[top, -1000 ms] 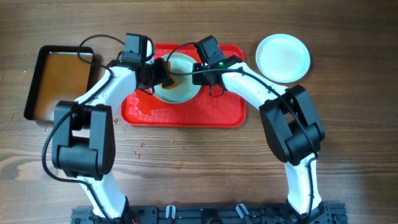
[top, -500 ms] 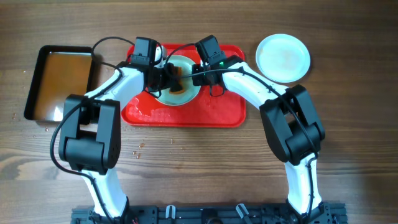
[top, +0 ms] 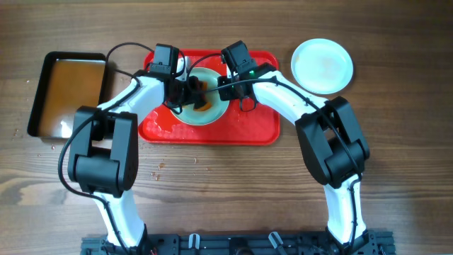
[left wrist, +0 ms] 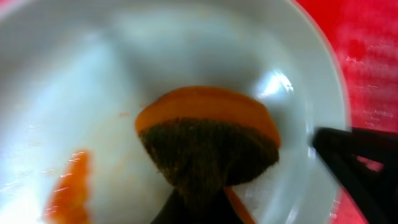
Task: Clean dirty plates on tray and stack at the side
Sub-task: 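Scrub the last plate with the sponge while the right gripper holds it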
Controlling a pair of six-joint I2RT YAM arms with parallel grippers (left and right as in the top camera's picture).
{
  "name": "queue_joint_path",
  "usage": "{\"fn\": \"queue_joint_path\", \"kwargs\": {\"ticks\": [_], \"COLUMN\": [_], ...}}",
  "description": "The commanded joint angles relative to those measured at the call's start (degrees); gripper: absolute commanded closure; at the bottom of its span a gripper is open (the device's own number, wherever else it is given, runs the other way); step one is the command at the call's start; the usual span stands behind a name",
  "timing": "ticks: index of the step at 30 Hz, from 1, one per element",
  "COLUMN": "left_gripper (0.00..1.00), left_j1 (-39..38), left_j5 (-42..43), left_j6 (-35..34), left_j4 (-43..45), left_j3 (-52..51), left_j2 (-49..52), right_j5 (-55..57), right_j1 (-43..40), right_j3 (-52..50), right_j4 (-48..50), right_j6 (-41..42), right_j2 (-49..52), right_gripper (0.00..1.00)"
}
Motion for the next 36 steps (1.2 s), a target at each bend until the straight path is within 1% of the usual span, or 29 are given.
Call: {"fn": "queue_joint_path", "kwargs": {"ticks": [1,3,5,6,8,11,15,17,18,20,21,22,23,25,26,28,32,35,36], "left_gripper": [0.96,0.96,0.96,0.96,0.96,0.96,0.96,0.96,0.96,0.96,0.96,0.96,0.96,0.96,0.96,0.96,0.96,0.96,0.96], "left_j1": [-0.02,-0.04,-0.04,-0.04,-0.04,-0.04,-0.04,-0.02,-0.02,-0.02,-0.04,-0.04,-0.04,-0.07,-0.09,-0.09,-0.09,-0.09,-0.09], "left_j5": [-19.63,-27.06,-32.11,-34.8,-41.46,-46.62,-43.58,-39.67,-35.63,-24.83,-17.75,-13.46,-8.2,-3.26,-1.7,-0.52,-1.77,-10.27,-14.49], "left_j6": [1.2,1.62,7.28,8.7,8.72,8.68,8.04,8.02,8.02,8.02,7.98,6.97,4.39,0.46,0.24,0.26,1.14,1.14,1.16], "left_j4": [-3.52,-4.24,-4.26,-4.28,-4.63,-4.61,-3.76,-3.28,-3.32,-3.82,-4.31,-4.55,-4.59,-4.63,-4.9,-5.79,-7.28,-8.66,-9.29], "left_j3": [-0.66,-0.63,-0.44,-0.22,0.37,1.38,2.6,2.6,2.6,2.54,2.16,1.88,1.2,0.15,-0.24,-1.14,-1.66,-1.64,-1.64], "left_j2": [1.7,1.66,1.55,1.31,0.22,-2.91,-9.38,-12.11,-12.7,-12.52,-12.0,-11.54,-10.86,-9.35,-8.24,-5.9,-3.3,-3.28,-3.28], "right_j5": [-0.04,-0.04,-0.04,-0.04,-0.02,-0.04,-0.04,-0.04,-0.04,-0.04,-0.04,-0.04,-0.04,-0.04,-0.04,-0.04,-0.04,-0.04,-0.04], "right_j1": [-0.17,-0.17,-0.17,-0.17,-0.17,-0.17,-0.17,-0.17,-0.17,-0.17,-0.17,-0.17,-0.17,-0.17,-0.17,-0.17,-0.17,-0.17,-0.17], "right_j3": [-0.11,-0.11,-0.11,-0.11,-0.11,-0.11,-0.11,-0.11,-0.11,-0.11,-0.11,-0.11,-0.11,-0.11,-0.11,-0.11,-0.11,-0.11,-0.11], "right_j4": [-0.59,-0.74,-1.27,-1.46,-1.73,-1.75,-1.81,-1.86,-1.81,-1.79,-1.79,-1.79,-1.79,-1.79,-1.79,-1.79,-1.86,-1.95,-1.99], "right_j6": [-1.38,-1.38,-1.38,-1.38,-1.4,-1.38,-1.38,-1.38,-1.38,-1.36,-1.36,-1.36,-1.33,-1.31,-1.33,-1.33,-1.33,-1.33,-1.36], "right_j2": [0.94,0.94,0.94,0.94,0.94,0.94,0.94,0.94,0.94,0.94,0.94,0.94,0.94,0.94,0.94,0.94,0.94,0.94,0.94], "right_gripper": [0.96,0.96,0.96,0.96,0.96,0.96,0.96,0.96,0.96,0.96,0.96,0.96,0.96,0.96,0.96,0.96,0.96,0.96,0.96]}}
